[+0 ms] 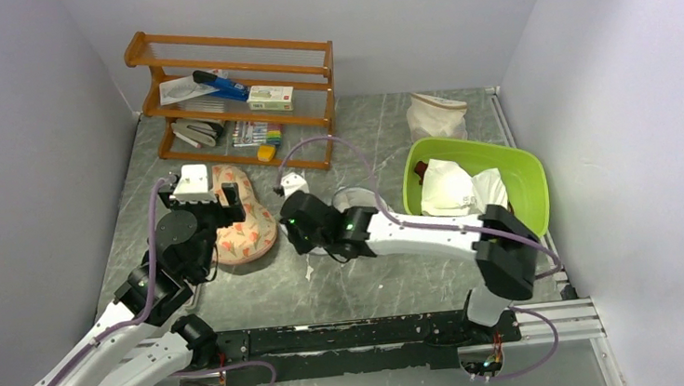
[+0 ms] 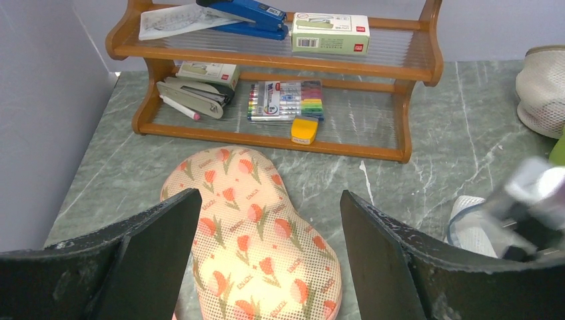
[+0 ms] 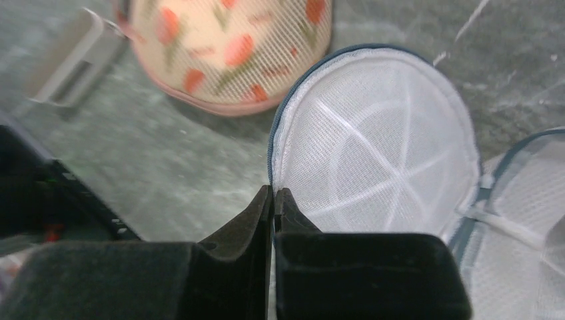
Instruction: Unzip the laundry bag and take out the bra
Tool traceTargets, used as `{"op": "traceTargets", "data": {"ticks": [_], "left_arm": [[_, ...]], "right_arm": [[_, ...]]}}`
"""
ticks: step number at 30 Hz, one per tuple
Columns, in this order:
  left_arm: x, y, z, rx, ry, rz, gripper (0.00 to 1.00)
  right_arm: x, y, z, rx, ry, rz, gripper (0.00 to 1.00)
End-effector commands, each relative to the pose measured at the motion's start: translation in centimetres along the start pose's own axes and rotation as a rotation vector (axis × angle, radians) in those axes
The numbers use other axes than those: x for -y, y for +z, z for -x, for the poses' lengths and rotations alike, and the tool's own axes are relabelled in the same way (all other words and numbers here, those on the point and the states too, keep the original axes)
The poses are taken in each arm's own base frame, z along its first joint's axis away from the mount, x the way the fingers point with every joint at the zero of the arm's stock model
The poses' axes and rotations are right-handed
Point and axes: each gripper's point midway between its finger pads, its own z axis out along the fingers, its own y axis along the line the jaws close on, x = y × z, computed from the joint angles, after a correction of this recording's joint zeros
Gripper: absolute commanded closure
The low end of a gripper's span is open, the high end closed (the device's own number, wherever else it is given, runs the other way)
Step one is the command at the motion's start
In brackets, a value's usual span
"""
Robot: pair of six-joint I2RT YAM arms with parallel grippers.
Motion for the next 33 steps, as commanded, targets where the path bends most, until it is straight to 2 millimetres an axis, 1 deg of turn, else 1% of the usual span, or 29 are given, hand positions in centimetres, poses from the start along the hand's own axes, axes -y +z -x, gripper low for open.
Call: {"op": "traceTargets", "data": {"ticks": [1, 4, 7, 9, 10, 11, 16, 17, 18, 19, 23, 26, 29, 33], "left_arm": [[0.1, -0.2, 0.9, 0.031, -0.033, -0.002, 0.12], [0.0, -0.2, 0.9, 0.03, -0.031, -0.001, 0.12], [0.1, -0.2, 0.9, 0.031, -0.032, -0.003, 0.12], [0.1, -0.2, 0.9, 0.03, -0.032, -0.003, 0.12], [0.1, -0.2, 0.9, 0.03, -0.032, -0.003, 0.12], [0.1, -0.2, 0.9, 0.03, -0.031, -0.004, 0.12], [0.2, -0.1, 0.8, 0.026, -0.028, -0.006, 0.12], [0.2, -0.1, 0.8, 0.025, -0.027, -0.008, 0.12], [0.3, 0.0, 0.8, 0.026, -0.029, -0.009, 0.12], [0.3, 0.0, 0.8, 0.024, -0.027, -0.01, 0.12], [0.4, 0.1, 0.6, 0.019, -0.024, -0.009, 0.12], [0.4, 0.1, 0.6, 0.017, -0.022, -0.009, 0.12], [0.4, 0.0, 0.6, 0.018, -0.021, -0.009, 0.12], [0.5, 0.1, 0.5, 0.016, -0.02, -0.016, 0.12]], "right_arm": [[-1.3, -3.1, 3.7, 0.119, 0.1, 0.155, 1.0], [-0.6, -5.3, 5.9, 0.173, 0.194, 0.243, 1.0], [-0.1, -7.9, 8.2, 0.249, 0.286, 0.368, 1.0], [0.0, -9.5, 9.4, 0.284, 0.329, 0.447, 1.0], [-0.3, -10.4, 10.1, 0.297, 0.34, 0.489, 1.0], [-0.3, -10.2, 9.6, 0.29, 0.353, 0.5, 1.0], [-2.6, -13.0, 11.1, 0.343, 0.41, 0.689, 1.0], [-3.1, -13.7, 11.7, 0.373, 0.425, 0.739, 1.0], [-3.5, -13.8, 11.6, 0.366, 0.447, 0.769, 1.0], [-3.8, -14.3, 12.0, 0.391, 0.463, 0.807, 1.0], [-4.0, -14.3, 11.7, 0.402, 0.523, 0.862, 1.0], [-3.2, -14.1, 11.3, 0.405, 0.561, 0.862, 1.0], [-1.1, -13.6, 10.5, 0.408, 0.607, 0.798, 1.0], [2.7, -13.1, 8.9, 0.425, 0.696, 0.72, 1.0]]}}
